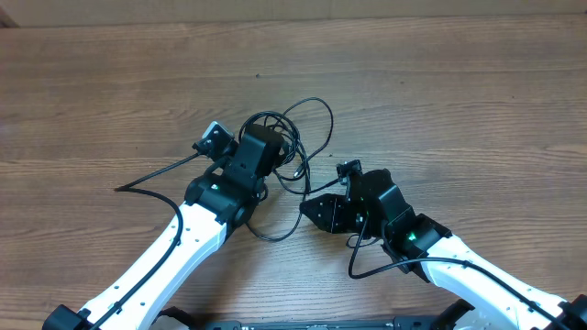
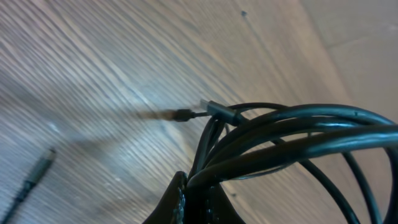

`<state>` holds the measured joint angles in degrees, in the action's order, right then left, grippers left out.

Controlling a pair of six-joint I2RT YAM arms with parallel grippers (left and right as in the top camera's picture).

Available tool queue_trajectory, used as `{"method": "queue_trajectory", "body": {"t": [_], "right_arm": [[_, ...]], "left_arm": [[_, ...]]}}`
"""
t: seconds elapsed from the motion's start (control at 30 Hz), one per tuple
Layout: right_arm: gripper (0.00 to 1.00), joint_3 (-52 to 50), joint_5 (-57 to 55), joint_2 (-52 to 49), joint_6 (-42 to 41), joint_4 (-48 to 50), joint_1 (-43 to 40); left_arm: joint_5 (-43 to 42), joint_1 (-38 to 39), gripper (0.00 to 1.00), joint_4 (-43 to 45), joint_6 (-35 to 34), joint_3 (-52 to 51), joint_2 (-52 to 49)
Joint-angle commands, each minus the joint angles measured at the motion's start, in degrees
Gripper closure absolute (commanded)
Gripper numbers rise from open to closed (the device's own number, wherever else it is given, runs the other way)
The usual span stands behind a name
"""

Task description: Untangle cables

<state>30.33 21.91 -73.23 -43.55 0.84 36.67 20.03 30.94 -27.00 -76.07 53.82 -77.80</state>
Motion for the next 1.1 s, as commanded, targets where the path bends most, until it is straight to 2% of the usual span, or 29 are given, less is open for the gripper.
{"method": "queue_trajectory", "body": {"t": [0.0,0.07,0.37,0.43,0.6,0.77,0.93,1.07], "right_arm": [[0.42,0.39,-4.76,0.57,-0.15,0.44,-1.29],[0.38,0.39,-4.7,0.57,-0.15,1.01,-2.27],[0.35,0.39,-4.72,0.57,-0.11,7.34,-4.28],[0.34,0.39,-2.99,0.57,-0.07,11.26,-4.28],[0.3,0.39,2.54,0.57,-0.09,20.39,-4.15],[0.28,0.39,2.58,0.55,-0.02,19.43,-3.78],[0.32,0.39,2.62,0.55,0.11,18.18,-3.5],[0.46,0.39,2.6,0.55,0.13,18.16,-2.86]], "left_arm": [[2.03,-1.11,0.96,-2.01,6.73,0.35,-0.09],[2.08,-1.4,0.96,-3.02,9.68,0.35,-0.09],[8.02,-1.73,0.96,-8.2,20.72,0.35,-0.09],[7.04,-1.73,0.96,-8.11,23.47,0.35,-0.09],[2.32,-1.66,0.96,-7.06,24.55,0.35,-0.09],[-4.28,-1.66,0.95,-4.13,24.87,0.35,-0.09],[-6.99,-0.72,0.96,-2.1,24.87,0.35,-0.09],[-5.88,1.09,0.96,-0.87,24.87,0.35,-0.09]]}}
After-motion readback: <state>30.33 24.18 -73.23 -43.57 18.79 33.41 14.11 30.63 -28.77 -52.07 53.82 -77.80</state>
